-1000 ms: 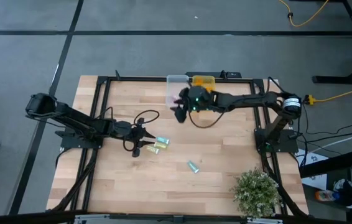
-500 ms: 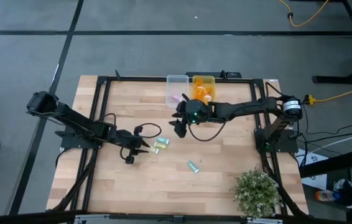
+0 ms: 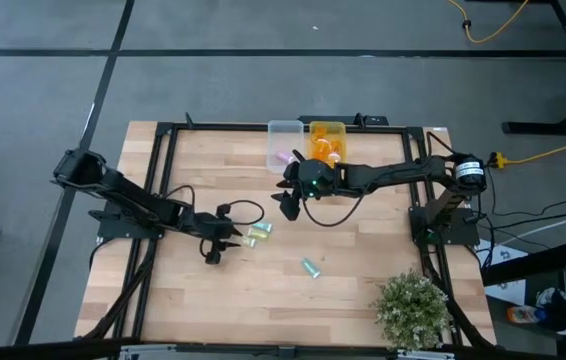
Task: Pick and place medicine bottles into bin by pill shape (circle, oval)
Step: Put the small yellow pill bottle into the transparent bin
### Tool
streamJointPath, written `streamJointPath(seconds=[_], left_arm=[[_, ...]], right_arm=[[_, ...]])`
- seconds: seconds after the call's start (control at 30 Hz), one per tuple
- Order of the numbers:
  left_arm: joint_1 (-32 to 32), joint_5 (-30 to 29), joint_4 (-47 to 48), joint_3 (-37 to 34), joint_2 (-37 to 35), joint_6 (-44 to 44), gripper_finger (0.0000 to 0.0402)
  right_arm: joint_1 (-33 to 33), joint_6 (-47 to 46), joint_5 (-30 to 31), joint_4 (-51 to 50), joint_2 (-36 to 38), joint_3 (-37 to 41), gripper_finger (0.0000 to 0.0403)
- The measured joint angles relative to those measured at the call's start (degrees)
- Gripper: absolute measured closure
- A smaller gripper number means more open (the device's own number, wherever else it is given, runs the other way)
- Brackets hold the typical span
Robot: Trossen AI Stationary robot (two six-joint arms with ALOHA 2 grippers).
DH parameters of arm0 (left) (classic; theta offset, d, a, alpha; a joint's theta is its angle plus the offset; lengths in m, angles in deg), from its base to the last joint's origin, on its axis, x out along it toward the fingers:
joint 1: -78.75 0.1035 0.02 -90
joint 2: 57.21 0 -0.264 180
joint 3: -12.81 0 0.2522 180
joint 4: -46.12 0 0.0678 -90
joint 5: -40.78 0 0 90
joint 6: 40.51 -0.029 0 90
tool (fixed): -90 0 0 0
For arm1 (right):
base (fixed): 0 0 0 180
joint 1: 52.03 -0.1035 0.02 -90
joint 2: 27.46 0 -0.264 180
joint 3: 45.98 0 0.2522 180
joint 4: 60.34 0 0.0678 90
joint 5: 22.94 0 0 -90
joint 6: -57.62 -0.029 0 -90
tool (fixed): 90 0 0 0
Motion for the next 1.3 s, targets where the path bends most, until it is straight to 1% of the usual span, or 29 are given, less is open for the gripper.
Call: streamJointPath(seconds=[0.17, 0.43, 0.5, 0.57, 0.67, 0.7, 0.77, 0.87, 0.93, 1.17, 1.3], left_arm=[[0.0, -0.6, 0.1, 0.0, 2.2, -0.1, 0.0238], [0.0, -0.6, -0.5, 0.0, 3.9, -0.3, 0.0238], [0.0, -0.8, -1.5, 0.0, 3.9, -0.3, 0.0238], [0.0, -1.1, -3.3, 0.0, 3.9, -0.1, 0.0239], [0.0, -2.5, -5.5, 0.1, 3.9, 0.0, 0.0240], [0.0, -2.6, -5.4, 0.3, 3.9, 0.0, 0.0243], [0.0, -2.1, -3.8, 0.7, 3.9, 0.0, 0.0252], [0.0, 0.0, -2.2, 0.8, 3.9, 0.1, 0.0267], [-0.1, 0.5, -2.3, 0.8, 3.9, 0.1, 0.0271], [0.0, 0.7, -0.2, 0.9, 3.9, 0.3, 0.0272], [0.0, 1.1, 1.6, 0.9, 3.9, 2.8, 0.0271]], right_arm=[[0.0, 0.0, 0.0, 0.0, 0.0, 0.0, 0.0194], [0.0, 0.0, 0.0, 0.0, 0.0, 0.0, 0.0194], [0.0, -1.7, 0.3, 0.0, 0.0, 0.0, 0.0194], [0.0, -3.5, 2.3, -0.1, 0.2, 0.0, 0.0194], [0.0, -3.9, 8.0, -0.5, 2.0, 0.1, 0.0194], [0.0, -3.4, 9.8, -0.5, 2.8, 0.0, 0.0194], [0.0, -2.2, 11.4, -0.7, 4.6, 0.0, 0.0194], [-0.1, -0.6, 11.6, -1.5, 7.1, 0.0, 0.0194], [-0.4, 0.3, 11.6, -2.2, 8.7, 0.0, 0.0194], [-1.6, 0.6, 11.5, -3.6, 10.9, 0.0, 0.0194], [-2.1, 0.5, 11.5, -4.4, 10.8, 0.0, 0.0194]])
